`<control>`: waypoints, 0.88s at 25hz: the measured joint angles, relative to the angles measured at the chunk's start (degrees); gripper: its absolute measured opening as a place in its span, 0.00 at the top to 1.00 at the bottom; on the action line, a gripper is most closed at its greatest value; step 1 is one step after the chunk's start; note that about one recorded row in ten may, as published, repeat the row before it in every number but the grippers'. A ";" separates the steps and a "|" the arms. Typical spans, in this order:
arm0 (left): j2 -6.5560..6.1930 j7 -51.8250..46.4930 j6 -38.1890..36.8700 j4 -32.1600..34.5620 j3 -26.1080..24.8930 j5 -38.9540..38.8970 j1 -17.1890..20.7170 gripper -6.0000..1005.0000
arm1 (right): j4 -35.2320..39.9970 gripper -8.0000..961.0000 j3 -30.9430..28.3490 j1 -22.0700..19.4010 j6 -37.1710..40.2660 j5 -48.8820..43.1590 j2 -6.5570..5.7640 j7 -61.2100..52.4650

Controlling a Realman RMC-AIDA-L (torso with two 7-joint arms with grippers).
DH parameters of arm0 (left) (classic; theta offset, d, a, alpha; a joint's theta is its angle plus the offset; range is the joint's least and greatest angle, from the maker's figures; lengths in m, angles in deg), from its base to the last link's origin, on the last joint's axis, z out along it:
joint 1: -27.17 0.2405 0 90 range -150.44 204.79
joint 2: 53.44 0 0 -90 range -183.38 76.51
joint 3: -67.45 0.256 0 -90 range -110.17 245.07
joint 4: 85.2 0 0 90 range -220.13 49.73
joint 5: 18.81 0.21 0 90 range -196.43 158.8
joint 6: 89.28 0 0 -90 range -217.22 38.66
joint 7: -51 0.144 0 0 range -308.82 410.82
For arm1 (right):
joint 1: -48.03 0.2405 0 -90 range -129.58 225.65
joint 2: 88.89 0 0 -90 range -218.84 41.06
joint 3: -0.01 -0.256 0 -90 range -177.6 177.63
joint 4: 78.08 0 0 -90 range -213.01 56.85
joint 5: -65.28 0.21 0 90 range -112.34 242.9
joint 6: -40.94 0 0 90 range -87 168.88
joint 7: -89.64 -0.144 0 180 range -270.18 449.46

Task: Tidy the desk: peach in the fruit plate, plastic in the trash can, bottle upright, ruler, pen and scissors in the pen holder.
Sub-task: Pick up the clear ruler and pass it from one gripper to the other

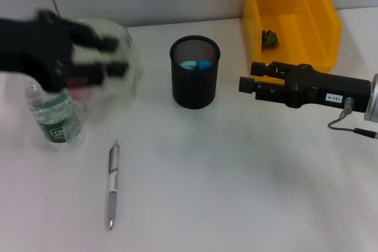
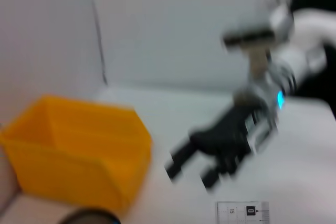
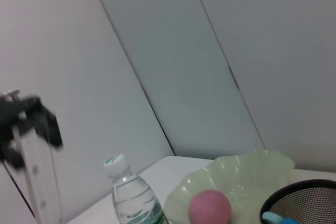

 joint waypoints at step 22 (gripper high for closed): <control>0.72 9.71 17.30 -27.73 3.97 -45.41 12.57 0.60 | 0.25 0.24 0.03 0.53 2.34 -3.00 2.46 5.02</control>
